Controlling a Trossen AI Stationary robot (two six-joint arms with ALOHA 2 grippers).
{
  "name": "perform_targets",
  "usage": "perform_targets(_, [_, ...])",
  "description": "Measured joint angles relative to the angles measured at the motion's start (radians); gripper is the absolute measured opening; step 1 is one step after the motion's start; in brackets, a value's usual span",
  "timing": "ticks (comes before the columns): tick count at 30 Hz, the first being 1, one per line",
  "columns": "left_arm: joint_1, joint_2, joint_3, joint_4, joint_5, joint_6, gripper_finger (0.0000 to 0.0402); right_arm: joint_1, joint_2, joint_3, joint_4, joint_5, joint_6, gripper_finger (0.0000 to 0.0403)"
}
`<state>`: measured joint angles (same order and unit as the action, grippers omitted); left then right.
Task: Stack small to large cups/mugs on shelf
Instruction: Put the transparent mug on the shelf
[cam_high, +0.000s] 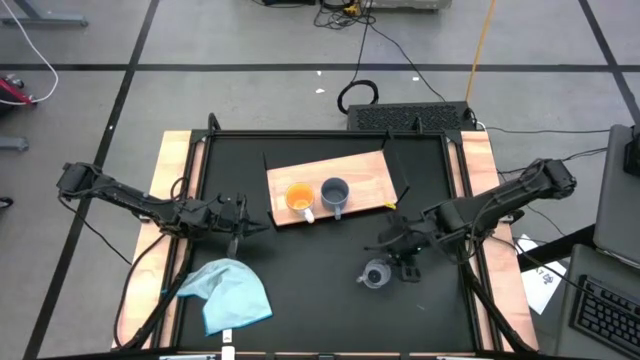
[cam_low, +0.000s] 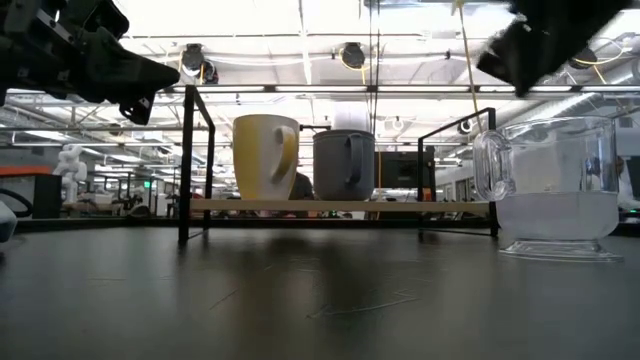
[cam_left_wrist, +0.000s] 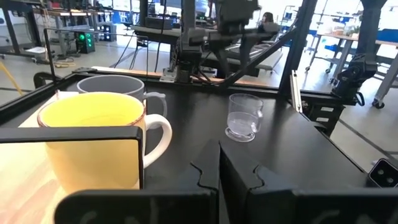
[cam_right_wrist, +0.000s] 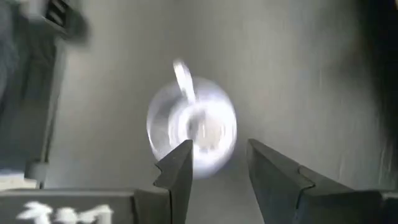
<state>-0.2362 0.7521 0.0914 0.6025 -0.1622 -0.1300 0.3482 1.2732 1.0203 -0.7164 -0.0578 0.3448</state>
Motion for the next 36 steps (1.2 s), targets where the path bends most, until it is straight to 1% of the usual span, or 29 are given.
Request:
perform_targets(4, [0.000, 0.000, 0.000, 0.000, -0.006, 0.004, 0.0008, 0.006, 0.051, 0.000, -0.055, -0.029, 0.119, 0.0139])
perform_targets(6, [0.000, 0.000, 0.000, 0.000, -0.006, 0.004, 0.0008, 0.005, 0.075, 0.000, -0.038, -0.048, 0.160, 0.0139])
perform_targets(12, [0.000, 0.000, 0.000, 0.000, -0.006, -0.008, 0.0008, -0.003, 0.144, 0.000, 0.015, -0.050, 0.270, 0.0139])
perform_targets(17, [0.000, 0.000, 0.000, 0.000, -0.004, -0.010, 0.0008, -0.002, 0.194, 0.000, 0.013, -0.051, 0.326, 0.0139])
perform_targets(21, [0.000, 0.000, 0.000, 0.000, 0.004, -0.006, 0.0008, -0.002, 0.216, 0.000, 0.023, -0.051, 0.321, 0.0139])
perform_targets(25, [0.000, 0.000, 0.000, -0.003, 0.005, -0.005, 0.0008, -0.002, 0.224, 0.000, 0.042, -0.053, 0.218, 0.0135])
perform_targets(27, [0.000, 0.000, 0.000, -0.007, 0.005, -0.004, 0.0008, -0.002, 0.224, 0.000, 0.039, -0.054, 0.172, 0.0124])
perform_targets(29, [0.000, 0.000, 0.000, -0.010, 0.005, -0.004, 0.0008, -0.006, 0.224, 0.000, 0.039, -0.052, 0.134, 0.0103])
perform_targets(34, [0.000, 0.000, 0.000, -0.009, 0.005, -0.004, 0.0008, -0.022, 0.224, 0.000, 0.047, -0.049, 0.059, 0.0017])
perform_targets(36, [0.000, 0.000, 0.000, -0.010, 0.005, -0.004, 0.0008, -0.028, 0.224, 0.000, 0.050, -0.049, 0.020, 0.0008])
